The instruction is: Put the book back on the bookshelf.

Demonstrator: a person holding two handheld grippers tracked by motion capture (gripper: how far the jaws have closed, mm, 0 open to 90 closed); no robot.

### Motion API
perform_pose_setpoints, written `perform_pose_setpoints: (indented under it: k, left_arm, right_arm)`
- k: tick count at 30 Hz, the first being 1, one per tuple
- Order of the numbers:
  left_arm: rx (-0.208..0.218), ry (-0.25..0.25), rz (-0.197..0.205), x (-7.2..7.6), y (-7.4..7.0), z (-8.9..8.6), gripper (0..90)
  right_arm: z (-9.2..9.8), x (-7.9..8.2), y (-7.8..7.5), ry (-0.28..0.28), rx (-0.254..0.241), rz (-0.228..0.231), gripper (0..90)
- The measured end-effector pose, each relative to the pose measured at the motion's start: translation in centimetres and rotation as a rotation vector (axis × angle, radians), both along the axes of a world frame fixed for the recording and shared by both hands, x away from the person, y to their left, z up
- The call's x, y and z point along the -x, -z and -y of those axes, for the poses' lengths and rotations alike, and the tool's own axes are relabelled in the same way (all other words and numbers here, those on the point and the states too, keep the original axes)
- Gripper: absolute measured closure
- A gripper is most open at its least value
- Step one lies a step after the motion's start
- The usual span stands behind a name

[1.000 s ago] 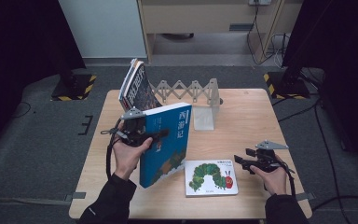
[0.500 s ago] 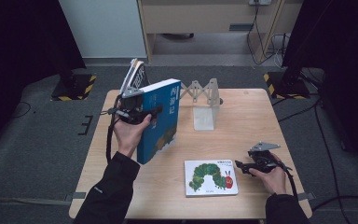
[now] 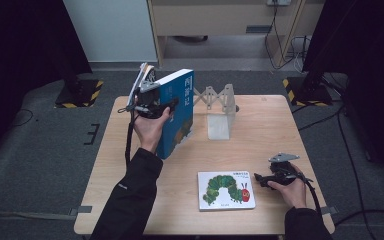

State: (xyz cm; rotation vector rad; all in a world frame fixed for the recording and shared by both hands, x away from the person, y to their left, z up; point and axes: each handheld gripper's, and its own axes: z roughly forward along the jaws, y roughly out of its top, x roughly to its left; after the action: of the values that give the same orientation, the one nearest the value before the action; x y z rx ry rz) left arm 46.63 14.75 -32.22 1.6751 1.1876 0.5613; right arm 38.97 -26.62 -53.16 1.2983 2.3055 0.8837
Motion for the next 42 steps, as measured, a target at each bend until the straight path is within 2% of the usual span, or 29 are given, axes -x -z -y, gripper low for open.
perform_pose_setpoints:
  k: [4,17,22,25,27,32,37,42]
  left_arm:
    - [-0.005,-0.018,-0.024,-1.4,1.0,0.9,60.7]
    - [-0.058,-0.097,-0.007,-4.4,3.6,2.7,60.7]
    - [-0.059,-0.09,-0.017,-5.2,4.6,3.5,60.7]
    - [-0.074,-0.099,-0.016,-5.5,5.3,3.9,60.7]
    - [-0.098,-0.114,0.006,-5.5,5.4,4.2,60.7]
    - [-0.1,-0.12,0.044,-5.4,6.0,4.7,60.6]
    - [-0.081,-0.113,0.045,-5.1,6.2,4.7,60.4]
    - [-0.077,-0.084,0.038,-4.0,6.5,4.7,60.2]
  right_arm:
    - [0.4,0.1,0.2,0.02,-0.013,0.015,10.8]
    - [0.6,0.4,0.7,0.045,-0.037,0.053,5.8]
    - [0.6,0.4,0.7,0.044,-0.04,0.05,5.5]
    - [0.6,0.4,0.7,0.044,-0.041,0.049,5.4]
    - [0.6,0.4,0.7,0.043,-0.04,0.05,5.4]
    - [0.6,0.4,0.7,0.043,-0.04,0.049,5.4]
    - [0.6,0.4,0.7,0.042,-0.039,0.049,5.4]
    - [0.6,0.4,0.7,0.043,-0.039,0.05,5.4]
